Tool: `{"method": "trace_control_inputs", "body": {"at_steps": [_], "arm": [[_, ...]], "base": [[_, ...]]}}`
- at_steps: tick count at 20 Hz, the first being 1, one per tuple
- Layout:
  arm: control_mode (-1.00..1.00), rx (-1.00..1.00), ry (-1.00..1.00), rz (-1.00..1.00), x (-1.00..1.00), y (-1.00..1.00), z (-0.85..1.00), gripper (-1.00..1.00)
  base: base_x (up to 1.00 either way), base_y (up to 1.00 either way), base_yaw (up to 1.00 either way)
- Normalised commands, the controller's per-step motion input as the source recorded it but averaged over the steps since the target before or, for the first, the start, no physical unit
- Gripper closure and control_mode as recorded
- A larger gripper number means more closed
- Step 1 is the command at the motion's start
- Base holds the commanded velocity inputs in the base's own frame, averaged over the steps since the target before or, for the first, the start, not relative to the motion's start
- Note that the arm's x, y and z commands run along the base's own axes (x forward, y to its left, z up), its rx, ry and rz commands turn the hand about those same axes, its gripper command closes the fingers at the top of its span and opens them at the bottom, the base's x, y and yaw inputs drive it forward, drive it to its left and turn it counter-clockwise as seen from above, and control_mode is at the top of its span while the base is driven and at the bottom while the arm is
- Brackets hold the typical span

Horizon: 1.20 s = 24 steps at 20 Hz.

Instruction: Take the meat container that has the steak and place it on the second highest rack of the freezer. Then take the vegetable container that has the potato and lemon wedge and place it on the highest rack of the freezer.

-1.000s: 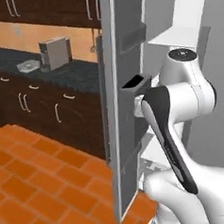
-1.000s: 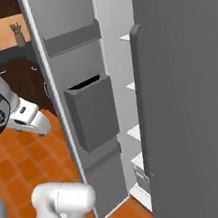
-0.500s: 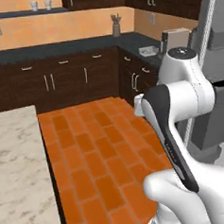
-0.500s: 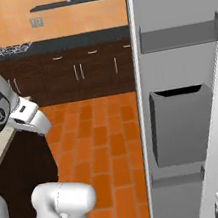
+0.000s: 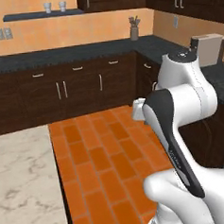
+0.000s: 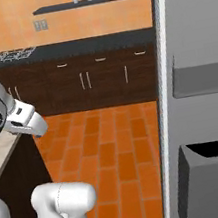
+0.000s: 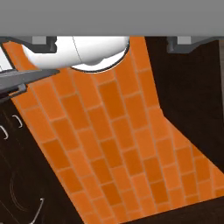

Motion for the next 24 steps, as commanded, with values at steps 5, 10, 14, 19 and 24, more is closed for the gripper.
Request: {"method": "trace_control_inputs", "body": {"at_steps": [5, 10, 14, 19, 24], "arm": [[1.0, 0.0, 0.0, 0.0, 0.0, 0.0, 0.0, -1.0], [1.0, 0.0, 0.0, 0.0, 0.0, 0.0, 0.0, -1.0], [1.0, 0.0, 0.0, 0.0, 0.0, 0.0, 0.0, -1.0], [1.0, 0.0, 0.0, 0.0, 0.0, 0.0, 0.0, -1.0], [1.0, 0.0, 0.0, 0.0, 0.0, 0.0, 0.0, -1.0]], "base": [[1.0, 0.5, -0.22], [1.0, 0.34, -0.24], [1.0, 0.03, -0.19], [1.0, 0.0, -0.16], [1.0, 0.0, -0.25]]}}
